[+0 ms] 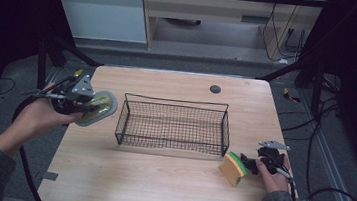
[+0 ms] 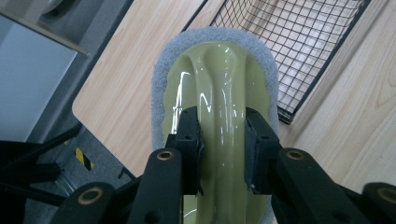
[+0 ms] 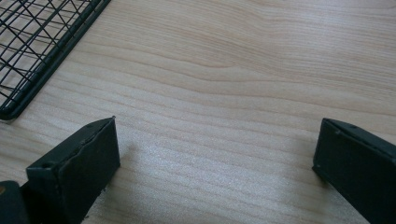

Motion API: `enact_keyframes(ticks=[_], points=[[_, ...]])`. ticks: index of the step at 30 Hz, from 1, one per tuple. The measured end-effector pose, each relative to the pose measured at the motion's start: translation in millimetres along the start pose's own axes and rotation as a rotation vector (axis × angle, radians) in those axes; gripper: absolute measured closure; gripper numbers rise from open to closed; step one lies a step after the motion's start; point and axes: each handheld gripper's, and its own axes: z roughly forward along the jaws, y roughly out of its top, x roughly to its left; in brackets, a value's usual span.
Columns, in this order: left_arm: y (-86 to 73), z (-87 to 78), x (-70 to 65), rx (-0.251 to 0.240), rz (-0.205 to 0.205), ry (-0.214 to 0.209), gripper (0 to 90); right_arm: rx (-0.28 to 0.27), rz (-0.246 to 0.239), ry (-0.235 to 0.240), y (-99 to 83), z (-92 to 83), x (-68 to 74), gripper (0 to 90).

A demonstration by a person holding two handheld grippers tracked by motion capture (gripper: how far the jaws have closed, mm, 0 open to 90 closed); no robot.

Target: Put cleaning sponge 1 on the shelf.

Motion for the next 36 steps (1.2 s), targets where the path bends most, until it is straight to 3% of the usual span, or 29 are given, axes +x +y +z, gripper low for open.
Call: enact_keyframes(ticks=[10,27,36], points=[[37.3,17.6,-5.8,0.005,0.122,-0.001,70.7,0.000,-0.009,-0.001,0.1,0.3,-0.6,0.5],[74.0,39.2,-3.8,-0.019,0.196,-0.028,70.6,0.001,-0.009,-0.002,0.1,0.3,-0.5,0.5],[94.6,51.7,-10.8,-0.038,0.247,-0.042,70.6,0.002,-0.012,0.001,0.0,0.2,-0.8,0.5]])
